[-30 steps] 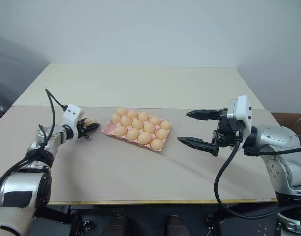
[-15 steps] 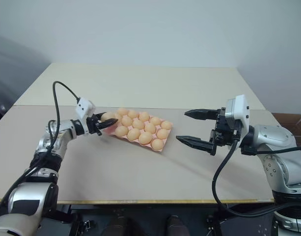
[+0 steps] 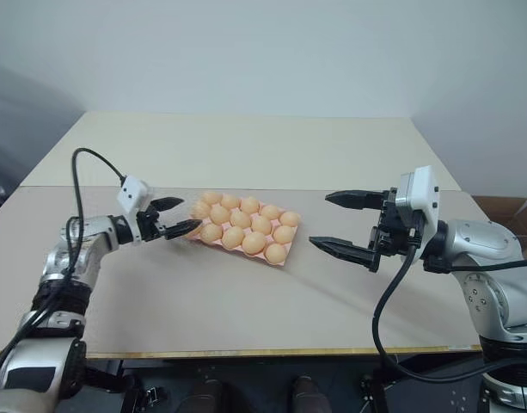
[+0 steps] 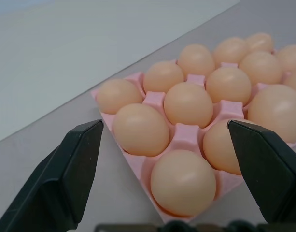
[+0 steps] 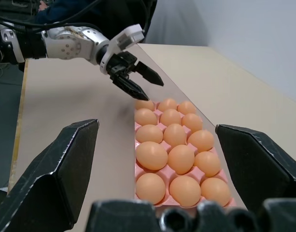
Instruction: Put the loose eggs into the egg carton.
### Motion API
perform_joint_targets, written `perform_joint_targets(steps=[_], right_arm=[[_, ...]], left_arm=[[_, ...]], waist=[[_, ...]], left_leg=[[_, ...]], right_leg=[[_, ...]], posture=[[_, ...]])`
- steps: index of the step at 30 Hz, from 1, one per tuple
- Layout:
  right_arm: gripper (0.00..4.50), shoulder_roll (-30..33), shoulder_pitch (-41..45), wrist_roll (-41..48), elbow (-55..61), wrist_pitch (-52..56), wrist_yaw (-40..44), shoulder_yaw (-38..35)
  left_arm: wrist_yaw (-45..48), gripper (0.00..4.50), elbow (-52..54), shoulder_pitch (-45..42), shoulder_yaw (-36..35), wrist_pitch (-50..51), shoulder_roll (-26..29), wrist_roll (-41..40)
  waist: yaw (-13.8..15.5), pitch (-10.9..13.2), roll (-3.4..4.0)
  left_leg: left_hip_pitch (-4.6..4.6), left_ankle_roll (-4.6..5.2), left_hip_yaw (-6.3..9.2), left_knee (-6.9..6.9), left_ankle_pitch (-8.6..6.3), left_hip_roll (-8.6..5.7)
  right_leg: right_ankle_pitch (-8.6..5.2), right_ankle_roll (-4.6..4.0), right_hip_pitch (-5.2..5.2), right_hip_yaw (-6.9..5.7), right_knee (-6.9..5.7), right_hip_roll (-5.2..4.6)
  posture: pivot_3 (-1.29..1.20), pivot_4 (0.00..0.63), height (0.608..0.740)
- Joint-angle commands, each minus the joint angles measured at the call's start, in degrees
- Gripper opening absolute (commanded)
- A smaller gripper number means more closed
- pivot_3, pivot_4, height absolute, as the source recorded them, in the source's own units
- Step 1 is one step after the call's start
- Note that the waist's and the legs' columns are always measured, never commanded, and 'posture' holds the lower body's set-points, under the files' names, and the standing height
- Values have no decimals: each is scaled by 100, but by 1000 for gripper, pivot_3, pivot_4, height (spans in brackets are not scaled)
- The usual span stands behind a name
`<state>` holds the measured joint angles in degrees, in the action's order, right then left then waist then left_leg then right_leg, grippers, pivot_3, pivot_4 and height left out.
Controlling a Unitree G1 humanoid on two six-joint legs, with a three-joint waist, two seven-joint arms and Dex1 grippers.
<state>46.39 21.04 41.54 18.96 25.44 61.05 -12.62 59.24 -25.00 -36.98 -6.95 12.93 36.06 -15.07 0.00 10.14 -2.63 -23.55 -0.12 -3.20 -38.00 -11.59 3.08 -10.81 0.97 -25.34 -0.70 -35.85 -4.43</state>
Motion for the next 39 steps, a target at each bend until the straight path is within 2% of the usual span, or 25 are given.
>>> perform_joint_targets(steps=[1,6,9,11,16,23,39], right_arm=[[4500,-4,119,58,3,-106,62,-103],[4500,33,240,-57,-366,-274,391,-57],[4500,66,266,-77,-545,-324,633,-18],[4500,63,291,-107,-676,-364,799,44],[4500,23,370,-224,-965,-422,955,89],[4500,11,442,-309,-1104,-448,1067,121],[4500,-86,488,-379,-1091,-488,1056,176]], left_arm=[[256,4486,1017,373,-466,395,497,-506],[878,4486,2588,1728,-1302,1121,1463,-1345],[921,4486,3408,2582,-1983,1555,1784,-1762],[855,4486,3987,3225,-2577,1916,1848,-2062],[428,4486,4772,4092,-3237,2291,1639,-2404],[55,4486,5272,4508,-3474,2474,1503,-2741],[-93,4486,5169,4455,-3495,2597,1722,-3096]], waist=[[-28,0,0],[-101,1,2],[-76,2,4],[-62,3,5],[2,4,7],[16,4,7],[18,4,8]], left_leg=[[0,0,0,0,0,1],[2,-1,-4,8,-1,6],[5,-1,-7,9,-1,11],[11,-1,-9,9,-1,14],[16,-3,-11,10,-2,19],[12,-3,-16,10,-2,21],[12,-4,-19,12,-2,23]], right_leg=[[0,0,0,1,1,0],[-3,-4,-4,2,4,0],[-22,-36,-9,2,3,0],[-24,-39,-4,0,3,-1],[-26,-42,-3,-1,4,0],[-28,-45,-10,1,5,4],[-29,-47,-14,3,5,5]], posture=[[0,150,740],[0,150,740],[0,150,740],[0,150,740],[0,150,740],[0,150,740],[0,150,740]])
